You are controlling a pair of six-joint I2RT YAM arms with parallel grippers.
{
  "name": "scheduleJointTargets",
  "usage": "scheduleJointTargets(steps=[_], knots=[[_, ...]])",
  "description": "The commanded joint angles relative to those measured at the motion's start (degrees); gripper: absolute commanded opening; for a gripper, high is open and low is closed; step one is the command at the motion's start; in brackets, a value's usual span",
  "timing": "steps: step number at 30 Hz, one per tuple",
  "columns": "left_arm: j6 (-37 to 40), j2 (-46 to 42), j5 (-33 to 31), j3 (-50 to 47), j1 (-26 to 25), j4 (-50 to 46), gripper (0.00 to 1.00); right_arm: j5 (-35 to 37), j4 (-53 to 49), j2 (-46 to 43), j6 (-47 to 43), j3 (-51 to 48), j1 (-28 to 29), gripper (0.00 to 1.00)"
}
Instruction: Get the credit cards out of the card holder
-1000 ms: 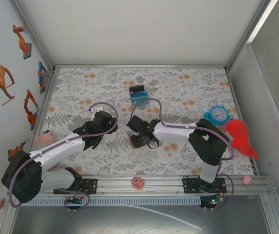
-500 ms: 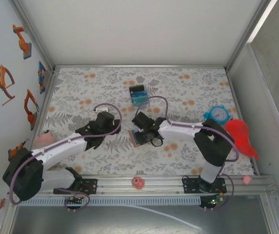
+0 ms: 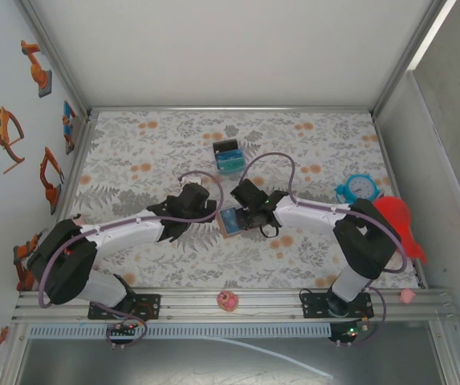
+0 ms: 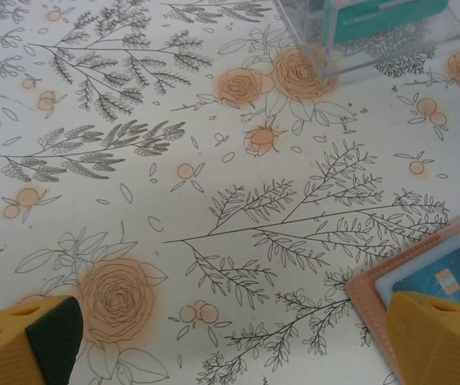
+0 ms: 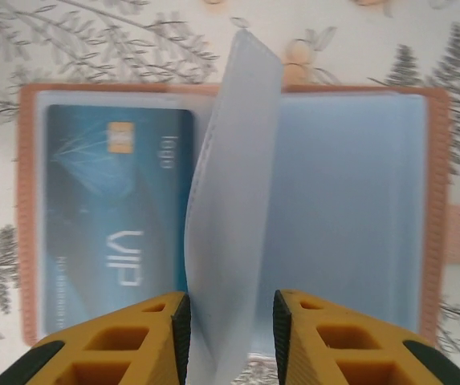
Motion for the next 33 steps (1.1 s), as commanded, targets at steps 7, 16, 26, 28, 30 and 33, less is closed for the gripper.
scheduleJointTargets(steps=[7,16,26,28,30,33], knots=[[1.6,7.0,3.5,3.9,-2.4,2.5,0.97,1.7,3.1,-3.9,2.5,-3.6,-4.2,0.33],[0.8,12.0,3.6,5.0,-3.2,1.0,0.97,1.1,3.5,-4.0,4.6,-6.3,-8.3,0.30],[1.8,14.1,-1.5,4.6,-3.0,0.4,0.97,-0.6,2.9,-3.6,7.2,-7.3,-8.8,0.25],[2.9,14.0,-2.7,4.6,-2.6,0.4,0.97,-0.7,2.5,-4.4,7.8,-7.2,-8.8,0.24],[4.1,13.6,-3.4,4.3,-2.3,0.8,0.97,-0.3,1.4,-5.4,8.3,-6.8,-8.8,0.23],[6.5,12.9,-3.3,4.2,-2.2,2.3,0.97,-0.5,-0.1,-7.3,8.9,-6.2,-8.8,0.22]])
